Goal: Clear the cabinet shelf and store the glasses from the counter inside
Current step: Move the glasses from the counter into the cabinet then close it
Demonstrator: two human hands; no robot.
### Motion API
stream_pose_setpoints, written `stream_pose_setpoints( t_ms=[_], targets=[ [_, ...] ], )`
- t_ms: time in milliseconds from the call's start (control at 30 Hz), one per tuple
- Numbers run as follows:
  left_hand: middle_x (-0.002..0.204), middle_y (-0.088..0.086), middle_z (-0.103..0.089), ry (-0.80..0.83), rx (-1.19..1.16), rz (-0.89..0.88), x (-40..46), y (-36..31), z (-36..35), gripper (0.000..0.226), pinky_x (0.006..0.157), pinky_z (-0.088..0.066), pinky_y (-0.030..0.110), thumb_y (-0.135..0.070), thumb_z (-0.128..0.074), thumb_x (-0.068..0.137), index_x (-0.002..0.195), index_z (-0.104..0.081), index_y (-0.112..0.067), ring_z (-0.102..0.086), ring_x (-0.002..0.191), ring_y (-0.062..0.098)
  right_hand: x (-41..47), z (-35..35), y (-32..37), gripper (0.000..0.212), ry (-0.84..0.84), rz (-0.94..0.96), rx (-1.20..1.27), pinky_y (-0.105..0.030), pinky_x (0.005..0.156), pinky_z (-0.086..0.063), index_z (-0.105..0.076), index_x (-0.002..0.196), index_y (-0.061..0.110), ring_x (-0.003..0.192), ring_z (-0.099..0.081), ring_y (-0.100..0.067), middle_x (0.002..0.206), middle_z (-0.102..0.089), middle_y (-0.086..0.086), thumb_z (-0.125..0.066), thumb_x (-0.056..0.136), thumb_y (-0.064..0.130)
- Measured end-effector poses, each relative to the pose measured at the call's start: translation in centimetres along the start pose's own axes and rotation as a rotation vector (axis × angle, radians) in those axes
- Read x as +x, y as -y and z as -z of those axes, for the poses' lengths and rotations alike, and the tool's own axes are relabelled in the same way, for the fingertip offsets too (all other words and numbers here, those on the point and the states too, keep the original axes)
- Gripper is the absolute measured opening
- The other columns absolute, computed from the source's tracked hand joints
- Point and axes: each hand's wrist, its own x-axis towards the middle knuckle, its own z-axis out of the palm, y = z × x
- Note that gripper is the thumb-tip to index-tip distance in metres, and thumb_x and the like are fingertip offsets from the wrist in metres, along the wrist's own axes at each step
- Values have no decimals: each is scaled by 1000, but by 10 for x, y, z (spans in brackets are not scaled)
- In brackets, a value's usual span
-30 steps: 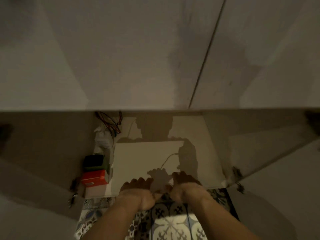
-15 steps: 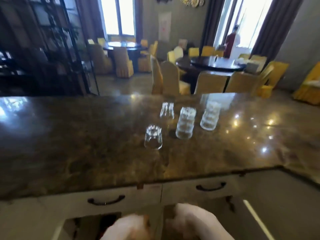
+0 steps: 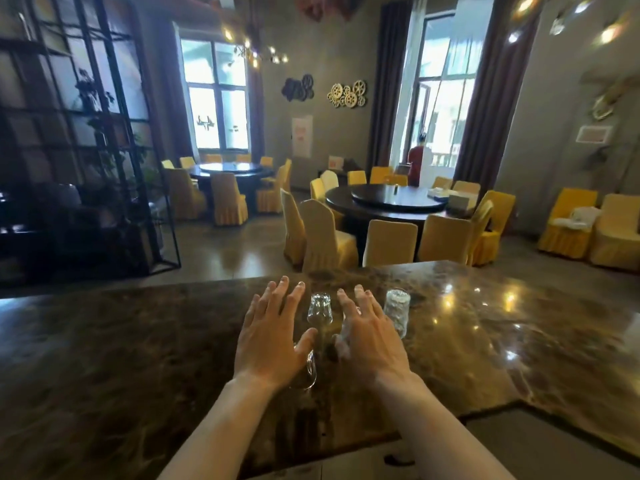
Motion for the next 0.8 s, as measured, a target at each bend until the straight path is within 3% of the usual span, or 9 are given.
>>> stream_pose_setpoints(
  t_ms=[167,500,800],
  targets=[
    [166,-3,0,-6,24,-15,8,17,-14,84,123,-6,41,-60,-50,90,156,-3,-37,6,152,17,14,-14,2,85,-40,2,-60,-45,123,-15,-2,157,28,154,4,-28,168,0,-9,-59,95,37],
    [165,-3,-5,195,-4,48,23,47,-71,92,121,-9,38,-67,-54,85,154,2,-42,-5,152,19,58,-43,-34,87,62,-15,-166,-45,122,-16,-6,158,25,154,-3,-30,167,-4,-12,-61,92,32],
    [166,1,4,664,215,72,49,53,-140,116,122,-14,47,-62,-73,73,152,10,-48,-5,152,26,133,-91,-87,101,383,101,-285,-53,122,-14,-10,156,31,154,4,-31,167,-2,-11,-76,81,26]
  ],
)
